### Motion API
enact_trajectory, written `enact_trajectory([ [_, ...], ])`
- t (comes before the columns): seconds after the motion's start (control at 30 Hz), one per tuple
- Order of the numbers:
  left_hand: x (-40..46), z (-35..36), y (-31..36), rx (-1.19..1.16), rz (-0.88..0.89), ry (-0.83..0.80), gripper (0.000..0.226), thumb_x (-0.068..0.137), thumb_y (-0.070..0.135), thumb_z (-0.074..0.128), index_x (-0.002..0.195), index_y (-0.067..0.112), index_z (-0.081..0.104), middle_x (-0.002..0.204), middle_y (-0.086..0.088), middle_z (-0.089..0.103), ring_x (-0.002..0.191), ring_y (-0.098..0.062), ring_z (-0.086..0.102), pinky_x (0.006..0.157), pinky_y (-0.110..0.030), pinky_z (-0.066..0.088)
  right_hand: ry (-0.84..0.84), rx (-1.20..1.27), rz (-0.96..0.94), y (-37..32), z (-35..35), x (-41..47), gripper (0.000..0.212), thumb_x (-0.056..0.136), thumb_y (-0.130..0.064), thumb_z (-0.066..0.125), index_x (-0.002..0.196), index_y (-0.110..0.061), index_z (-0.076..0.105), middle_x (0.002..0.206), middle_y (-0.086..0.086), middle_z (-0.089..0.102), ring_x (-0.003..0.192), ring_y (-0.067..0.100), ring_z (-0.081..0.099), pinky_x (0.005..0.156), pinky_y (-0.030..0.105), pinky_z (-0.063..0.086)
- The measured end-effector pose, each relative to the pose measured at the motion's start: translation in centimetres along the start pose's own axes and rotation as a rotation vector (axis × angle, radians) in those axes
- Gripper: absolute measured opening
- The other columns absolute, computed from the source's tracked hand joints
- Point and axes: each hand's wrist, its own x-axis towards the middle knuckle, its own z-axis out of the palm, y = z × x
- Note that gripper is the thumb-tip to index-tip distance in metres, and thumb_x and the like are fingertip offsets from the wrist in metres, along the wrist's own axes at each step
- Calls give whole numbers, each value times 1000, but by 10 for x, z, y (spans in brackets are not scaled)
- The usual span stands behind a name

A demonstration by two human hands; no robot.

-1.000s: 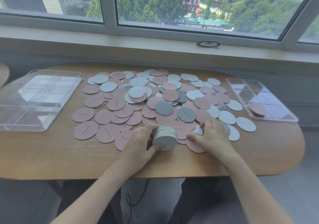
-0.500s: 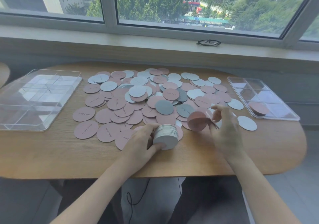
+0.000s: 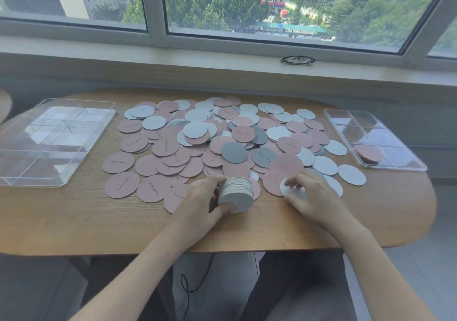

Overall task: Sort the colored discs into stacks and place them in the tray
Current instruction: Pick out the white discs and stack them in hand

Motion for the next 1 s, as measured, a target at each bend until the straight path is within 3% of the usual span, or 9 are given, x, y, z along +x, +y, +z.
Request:
enact_trajectory([
  [0.07, 0, 0, 1, -3, 2, 1, 46, 87, 37, 72, 128, 28, 53, 107, 12, 59, 105, -9, 50, 86, -20, 41, -31, -18, 9, 3, 1, 1, 27, 79, -30, 81, 99, -22, 65, 98, -12, 56, 92, 8, 51, 75, 26, 39],
  [0.17, 0, 0, 1, -8, -3, 0, 46, 86, 36, 73, 127, 30, 53, 107, 12, 59, 105, -10, 51, 86, -23, 44, 4, 1, 52, 2, 0, 2, 21, 81, -26, 79, 98, -19, 69, 94, -9, 59, 88, 10, 54, 74, 24, 39],
  [0.3, 0, -1, 2, -15, -13, 7, 45, 86, 33, 73, 126, 30, 54, 106, 10, 60, 104, -10, 51, 84, -20, 42, 262, -58, 33, -8, 0, 3, 5, 87, -18, 72, 83, -15, 73, 77, -2, 64, 75, 21, 60, 61, 25, 37],
  [0.43, 0, -1, 1, -29, -24, 6, 47, 84, 38, 71, 126, 29, 55, 102, 8, 62, 102, -12, 54, 86, -27, 45, 487, 102, -87, -35, -2, 5, 6, 89, -9, 68, 85, -14, 70, 79, -6, 63, 75, 12, 54, 66, 21, 42],
  [0.57, 0, -1, 0, -46, -49, -2, 53, 80, 46, 65, 130, 30, 55, 99, 5, 63, 104, -13, 54, 91, -34, 47, 338, 561, 57, -65, 8, 8, 11, 92, -15, 68, 90, -25, 73, 81, -15, 71, 76, 7, 62, 70, 18, 47],
  [0.67, 0, 0, -2, -85, -52, 1, 58, 82, 41, 71, 136, 38, 50, 105, 8, 64, 106, -10, 56, 92, -35, 49, 214, 693, 86, -75, 21, 11, 10, 92, -14, 68, 93, -21, 75, 83, -12, 74, 73, 4, 65, 70, 20, 52],
  [0.8, 1, 0, -1, -72, -74, 19, 76, 83, 31, 77, 149, 37, 40, 117, 17, 62, 107, -8, 54, 94, -22, 43, 106, 784, 66, -81, 26, 14, 11, 92, -10, 68, 89, -18, 75, 83, -4, 74, 74, 7, 66, 70, 21, 54],
  [0.9, 2, -2, 2, -77, -43, 49, 60, 77, 35, 80, 132, 34, 54, 111, 18, 59, 97, -5, 55, 85, -14, 41, 16, 737, 39, -76, 25, 19, 10, 93, -10, 66, 91, -17, 74, 84, -4, 74, 78, 10, 68, 73, 25, 56],
  [1.0, 2, -4, 4, -93, -45, 44, 44, 73, 42, 78, 109, 31, 54, 99, 9, 64, 97, -4, 54, 79, -11, 38, -80, 653, -14, -68, 22, 24, 13, 96, -11, 61, 96, -15, 73, 87, -5, 74, 78, 10, 67, 74, 28, 56],
])
